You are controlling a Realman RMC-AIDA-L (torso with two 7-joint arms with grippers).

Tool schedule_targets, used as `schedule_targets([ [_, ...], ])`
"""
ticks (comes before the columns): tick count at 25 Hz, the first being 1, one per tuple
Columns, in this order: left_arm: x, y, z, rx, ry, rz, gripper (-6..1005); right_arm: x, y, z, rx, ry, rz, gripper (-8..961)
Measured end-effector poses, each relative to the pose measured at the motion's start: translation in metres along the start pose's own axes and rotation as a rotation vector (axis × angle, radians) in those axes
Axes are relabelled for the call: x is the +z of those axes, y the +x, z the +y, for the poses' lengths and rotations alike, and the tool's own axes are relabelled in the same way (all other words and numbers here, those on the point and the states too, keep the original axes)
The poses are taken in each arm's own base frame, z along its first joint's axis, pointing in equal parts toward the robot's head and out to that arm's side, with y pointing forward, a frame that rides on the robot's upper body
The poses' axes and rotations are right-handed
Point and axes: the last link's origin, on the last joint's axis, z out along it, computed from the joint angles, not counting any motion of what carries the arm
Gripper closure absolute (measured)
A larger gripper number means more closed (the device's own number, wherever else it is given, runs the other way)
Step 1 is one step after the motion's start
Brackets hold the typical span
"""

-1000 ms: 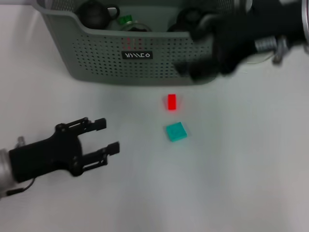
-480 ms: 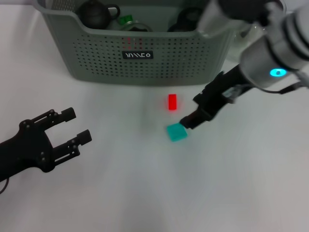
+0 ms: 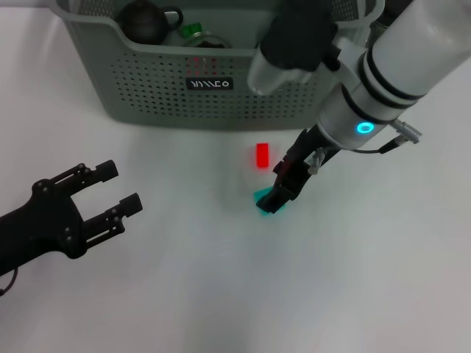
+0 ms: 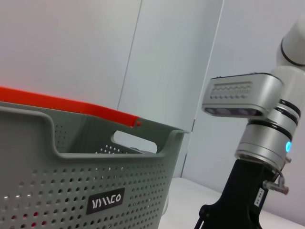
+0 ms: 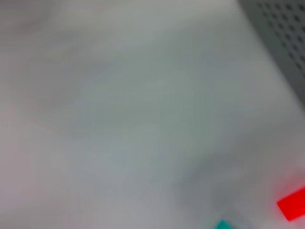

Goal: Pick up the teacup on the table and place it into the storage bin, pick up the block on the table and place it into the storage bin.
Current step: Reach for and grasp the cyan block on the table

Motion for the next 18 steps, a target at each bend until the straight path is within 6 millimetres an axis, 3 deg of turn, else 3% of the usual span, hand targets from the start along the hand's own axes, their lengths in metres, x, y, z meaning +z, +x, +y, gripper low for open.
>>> schedule_targets([
  [5, 0.002, 0.000, -0.001, 0.002, 0.004, -0.001, 289, 0.006, 0.002, 0.002, -0.100, -0.024, -0.074, 246],
  [18, 0.005, -0.001, -0.003, -0.002, 0.009, -0.003, 289, 0.027, 0.016, -0.006, -0.037, -0.021, -0.116, 264],
])
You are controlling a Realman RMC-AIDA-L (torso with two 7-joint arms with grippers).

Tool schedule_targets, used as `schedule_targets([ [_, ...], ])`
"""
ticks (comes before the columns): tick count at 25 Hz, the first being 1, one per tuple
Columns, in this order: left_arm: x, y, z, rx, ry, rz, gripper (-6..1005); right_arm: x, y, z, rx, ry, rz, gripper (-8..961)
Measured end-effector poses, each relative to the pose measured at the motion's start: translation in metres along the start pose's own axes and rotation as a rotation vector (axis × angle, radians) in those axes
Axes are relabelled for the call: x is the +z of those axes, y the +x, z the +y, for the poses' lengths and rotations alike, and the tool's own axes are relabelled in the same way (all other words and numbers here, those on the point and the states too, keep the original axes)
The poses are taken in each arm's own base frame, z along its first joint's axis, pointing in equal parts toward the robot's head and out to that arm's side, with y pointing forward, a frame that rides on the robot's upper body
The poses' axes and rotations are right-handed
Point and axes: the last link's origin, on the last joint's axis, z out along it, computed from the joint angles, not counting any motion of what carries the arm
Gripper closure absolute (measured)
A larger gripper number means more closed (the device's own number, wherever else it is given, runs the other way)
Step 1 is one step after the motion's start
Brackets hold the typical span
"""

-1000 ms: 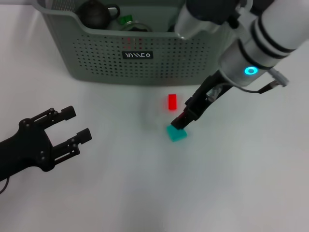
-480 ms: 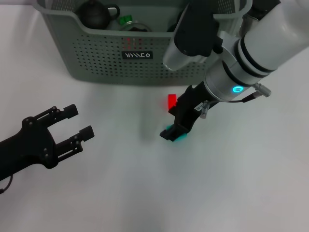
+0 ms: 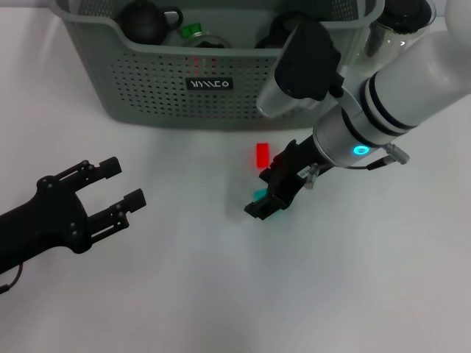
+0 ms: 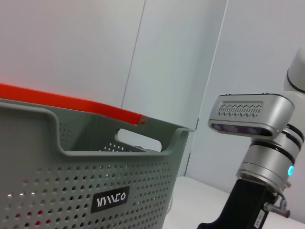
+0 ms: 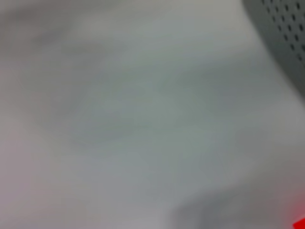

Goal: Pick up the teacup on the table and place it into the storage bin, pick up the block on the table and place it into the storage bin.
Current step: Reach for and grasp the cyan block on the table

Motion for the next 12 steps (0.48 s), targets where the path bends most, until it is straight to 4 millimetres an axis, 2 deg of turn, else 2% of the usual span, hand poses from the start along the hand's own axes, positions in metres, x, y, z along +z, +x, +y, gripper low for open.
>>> schedule_targets([
  [12, 0.000, -0.002, -0.001, -0.005, 0.011, -0.006, 289, -0.008, 0.015, 0.004, 0.067, -0.061, 0.078, 280],
])
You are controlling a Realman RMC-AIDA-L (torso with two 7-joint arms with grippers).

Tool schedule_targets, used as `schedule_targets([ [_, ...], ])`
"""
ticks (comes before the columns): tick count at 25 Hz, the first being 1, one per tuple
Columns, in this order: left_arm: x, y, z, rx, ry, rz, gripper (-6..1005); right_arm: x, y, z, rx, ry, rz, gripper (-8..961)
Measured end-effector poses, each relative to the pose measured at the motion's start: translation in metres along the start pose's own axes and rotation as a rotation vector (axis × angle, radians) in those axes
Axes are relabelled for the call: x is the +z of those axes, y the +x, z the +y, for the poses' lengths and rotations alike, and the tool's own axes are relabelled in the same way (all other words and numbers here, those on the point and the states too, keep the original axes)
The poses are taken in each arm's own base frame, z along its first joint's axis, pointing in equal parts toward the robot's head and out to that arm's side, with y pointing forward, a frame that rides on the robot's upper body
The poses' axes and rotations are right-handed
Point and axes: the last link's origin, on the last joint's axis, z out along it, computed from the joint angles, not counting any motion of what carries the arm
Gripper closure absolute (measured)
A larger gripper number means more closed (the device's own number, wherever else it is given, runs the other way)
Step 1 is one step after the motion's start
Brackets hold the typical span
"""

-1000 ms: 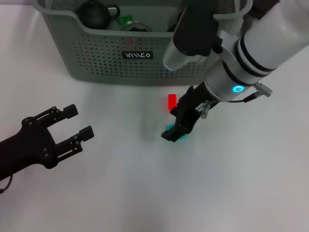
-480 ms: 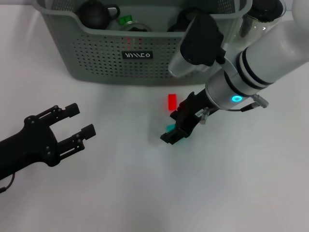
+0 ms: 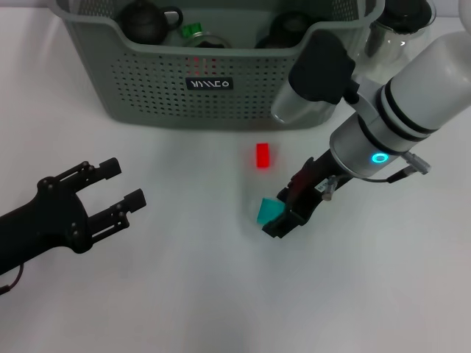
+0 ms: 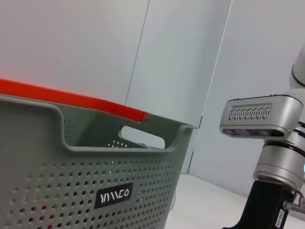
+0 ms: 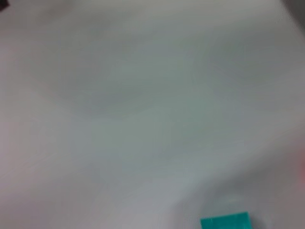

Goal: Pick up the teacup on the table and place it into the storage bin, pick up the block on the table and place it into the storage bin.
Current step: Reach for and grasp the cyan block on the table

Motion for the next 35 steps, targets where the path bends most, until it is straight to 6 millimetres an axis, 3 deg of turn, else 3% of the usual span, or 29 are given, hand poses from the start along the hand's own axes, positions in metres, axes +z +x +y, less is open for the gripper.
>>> schedule_targets([
  [13, 0.0006, 0.0003, -0.0003, 0.001, -0.001, 0.000, 288, 0.0060, -0.0017, 0.0027, -0.123, 0.019, 0.017, 298],
  [35, 0.0022, 0.0006, -0.0007, -0.003, -0.005, 0.004, 288, 0.0072, -0.0004, -0.0009, -0.137, 0.057, 0.037, 361],
])
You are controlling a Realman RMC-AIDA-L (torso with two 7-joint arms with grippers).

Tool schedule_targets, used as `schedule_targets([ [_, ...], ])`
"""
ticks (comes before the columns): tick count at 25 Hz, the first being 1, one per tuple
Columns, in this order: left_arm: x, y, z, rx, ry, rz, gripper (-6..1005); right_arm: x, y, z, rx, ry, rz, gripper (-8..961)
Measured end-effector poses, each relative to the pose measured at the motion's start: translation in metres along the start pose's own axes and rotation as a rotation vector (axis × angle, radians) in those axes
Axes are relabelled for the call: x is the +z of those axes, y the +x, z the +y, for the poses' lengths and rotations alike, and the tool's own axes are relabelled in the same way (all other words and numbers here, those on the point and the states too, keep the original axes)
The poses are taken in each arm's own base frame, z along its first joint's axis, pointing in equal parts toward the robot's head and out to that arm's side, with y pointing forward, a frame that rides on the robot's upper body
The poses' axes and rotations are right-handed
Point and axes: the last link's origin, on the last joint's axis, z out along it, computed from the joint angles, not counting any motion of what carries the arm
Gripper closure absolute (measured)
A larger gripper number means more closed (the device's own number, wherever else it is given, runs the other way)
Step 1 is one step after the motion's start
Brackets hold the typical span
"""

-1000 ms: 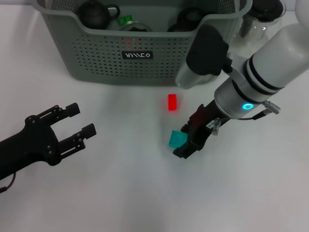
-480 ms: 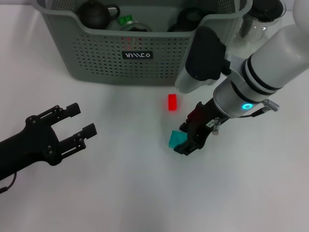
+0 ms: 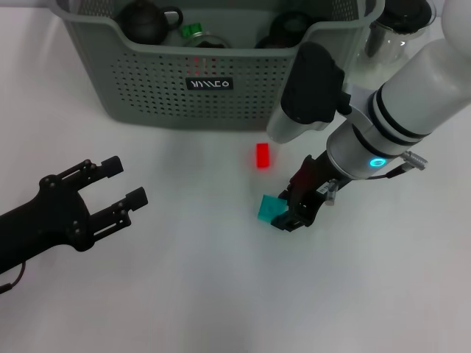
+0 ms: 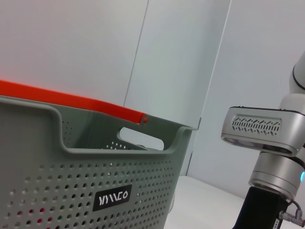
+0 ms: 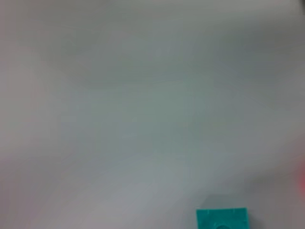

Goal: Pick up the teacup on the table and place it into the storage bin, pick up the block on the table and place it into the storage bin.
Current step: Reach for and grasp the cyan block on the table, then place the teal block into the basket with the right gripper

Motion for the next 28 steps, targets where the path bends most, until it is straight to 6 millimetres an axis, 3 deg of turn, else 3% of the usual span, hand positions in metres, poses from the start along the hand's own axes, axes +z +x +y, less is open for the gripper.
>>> schedule_targets([
  [4, 0.000, 0.000, 0.000, 0.000, 0.000, 0.000, 288, -0.008, -0.005, 0.001, 0.009, 0.000, -0.027, 465],
  [7, 0.000, 0.000, 0.001, -0.001, -0.001, 0.001, 288, -0.030, -0.012, 0.007, -0.004, 0.000, -0.091, 515],
  [15, -0.001, 0.000, 0.000, -0.003, 0.007, 0.006, 288, -0.159, -0.017, 0.023, -0.036, 0.094, -0.502, 496],
  [16, -0.001, 0.000, 0.000, -0.003, 0.008, 0.006, 288, -0.184, -0.017, 0.028, -0.053, 0.129, -0.601, 493],
  [20, 0.000, 0.001, -0.001, -0.001, 0.007, 0.008, 288, -0.207, -0.022, 0.026, -0.053, 0.171, -0.709, 484],
  [22, 0.000, 0.001, -0.001, -0.002, 0.007, 0.009, 288, -0.217, -0.037, 0.011, -0.017, 0.245, -0.754, 479],
  [23, 0.001, 0.001, -0.001, -0.003, 0.006, 0.010, 288, -0.217, -0.037, 0.011, -0.017, 0.245, -0.754, 477],
  [28, 0.002, 0.001, -0.001, -0.006, 0.004, 0.013, 288, -0.197, -0.073, -0.035, 0.112, 0.344, -0.687, 465],
])
